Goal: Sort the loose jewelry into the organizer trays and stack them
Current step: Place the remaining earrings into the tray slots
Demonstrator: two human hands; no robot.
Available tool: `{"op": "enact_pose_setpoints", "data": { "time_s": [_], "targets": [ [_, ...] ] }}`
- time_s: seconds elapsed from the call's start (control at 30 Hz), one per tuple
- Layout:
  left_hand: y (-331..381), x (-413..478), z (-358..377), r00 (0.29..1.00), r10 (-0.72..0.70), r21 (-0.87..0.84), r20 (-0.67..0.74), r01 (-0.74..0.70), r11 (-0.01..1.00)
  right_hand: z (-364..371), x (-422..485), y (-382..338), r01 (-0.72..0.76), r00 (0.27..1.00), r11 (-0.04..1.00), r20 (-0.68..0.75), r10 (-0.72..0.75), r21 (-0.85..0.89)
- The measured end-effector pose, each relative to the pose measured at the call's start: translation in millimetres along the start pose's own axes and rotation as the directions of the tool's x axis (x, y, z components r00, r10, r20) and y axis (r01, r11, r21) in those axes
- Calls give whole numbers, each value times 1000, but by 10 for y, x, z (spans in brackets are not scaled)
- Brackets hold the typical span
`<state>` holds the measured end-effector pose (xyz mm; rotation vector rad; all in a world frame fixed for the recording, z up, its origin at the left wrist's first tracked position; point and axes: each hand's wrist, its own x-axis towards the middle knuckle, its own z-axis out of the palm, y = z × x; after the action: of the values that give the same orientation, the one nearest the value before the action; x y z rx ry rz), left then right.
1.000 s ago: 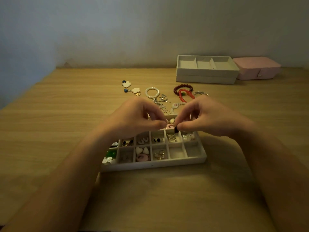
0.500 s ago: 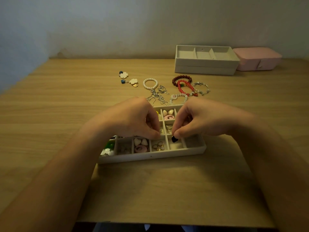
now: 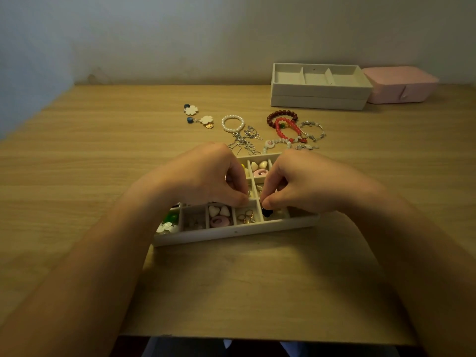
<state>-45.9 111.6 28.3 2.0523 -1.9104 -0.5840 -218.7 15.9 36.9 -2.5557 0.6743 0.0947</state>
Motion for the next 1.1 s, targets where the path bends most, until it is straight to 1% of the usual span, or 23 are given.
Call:
{"op": "enact_pose_setpoints", "data": {
  "time_s": [0.2, 0.3, 0.4, 0.63, 0.8, 1.0, 1.1],
  "targets": [
    [0, -5, -7, 1000, 0, 8, 7, 0, 1000, 12, -30, -66, -11, 1000, 997, 27, 13, -77],
    [-6, -3, -8, 1000, -11, -4, 9, 12, 1000, 9, -45, -75, -25, 1000, 992, -16, 23, -121],
    [-9, -6, -10, 1000, -16, -7, 13, 16, 1000, -7, -63, -74, -43, 999, 988, -26, 39, -149],
    [-18, -1, -8, 1000, -14, -25, 17, 14, 1000, -2, -102, -76, -65, 997, 947, -56, 50, -315],
    [-12, 3, -11, 1000, -13, -17, 17, 13, 1000, -5, -84, -75, -29, 1000, 977, -9, 28, -209],
    [-22, 9, -10, 1000, -4, -7, 23, 4, 1000, 11, -43, -46, -13, 1000, 988, -9, 11, -156],
    [-32, -10, -41, 999, 9, -34, 44, -7, 999, -43, -58, -20, 4, 1000, 991, -9, -5, -137]
  ]
}}
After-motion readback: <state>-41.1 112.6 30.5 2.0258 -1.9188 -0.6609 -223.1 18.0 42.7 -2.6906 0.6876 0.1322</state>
